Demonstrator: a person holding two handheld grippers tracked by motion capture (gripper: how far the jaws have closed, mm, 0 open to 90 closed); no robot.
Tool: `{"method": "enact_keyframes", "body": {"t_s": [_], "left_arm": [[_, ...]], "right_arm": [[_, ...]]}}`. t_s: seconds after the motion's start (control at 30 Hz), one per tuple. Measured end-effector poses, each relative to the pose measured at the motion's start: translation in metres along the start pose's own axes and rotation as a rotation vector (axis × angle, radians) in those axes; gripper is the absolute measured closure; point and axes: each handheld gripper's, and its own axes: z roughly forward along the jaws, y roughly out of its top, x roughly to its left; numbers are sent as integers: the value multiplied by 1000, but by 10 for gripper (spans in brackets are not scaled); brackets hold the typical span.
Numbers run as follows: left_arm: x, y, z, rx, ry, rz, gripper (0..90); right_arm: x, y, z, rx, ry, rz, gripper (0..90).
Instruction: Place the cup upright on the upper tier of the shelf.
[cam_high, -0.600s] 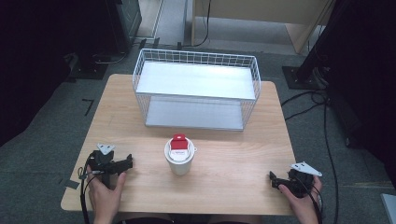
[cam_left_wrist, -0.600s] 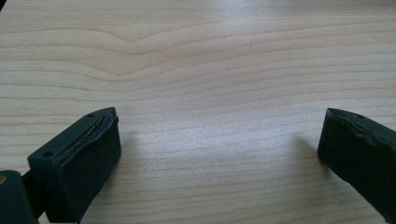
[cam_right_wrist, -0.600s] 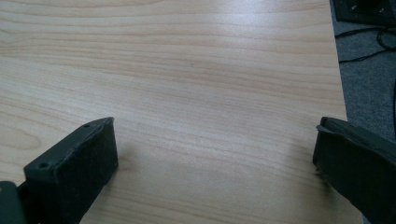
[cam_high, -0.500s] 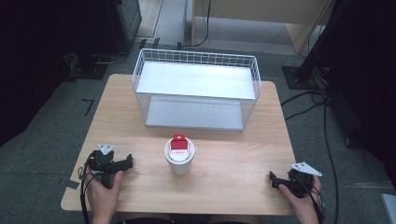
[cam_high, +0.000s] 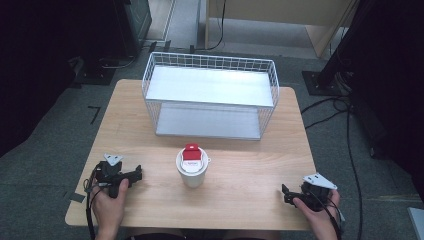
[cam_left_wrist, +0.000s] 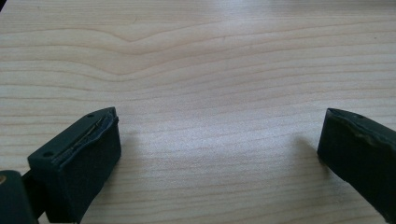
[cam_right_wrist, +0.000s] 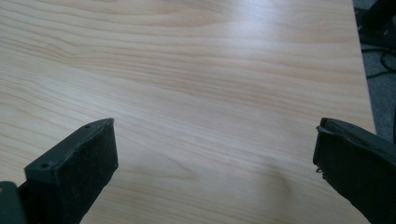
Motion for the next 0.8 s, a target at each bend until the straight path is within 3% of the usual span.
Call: {"method": "enact_keyframes", "body": {"t_s": [0.3,0.8], "left_arm": [[0,0,0,0,0,0,0],[0,0,0,1,0,1,0]], "right_arm": [[29,22,-7,-45,31,-56,0],[78,39,3,-63,110,-128,0]]}}
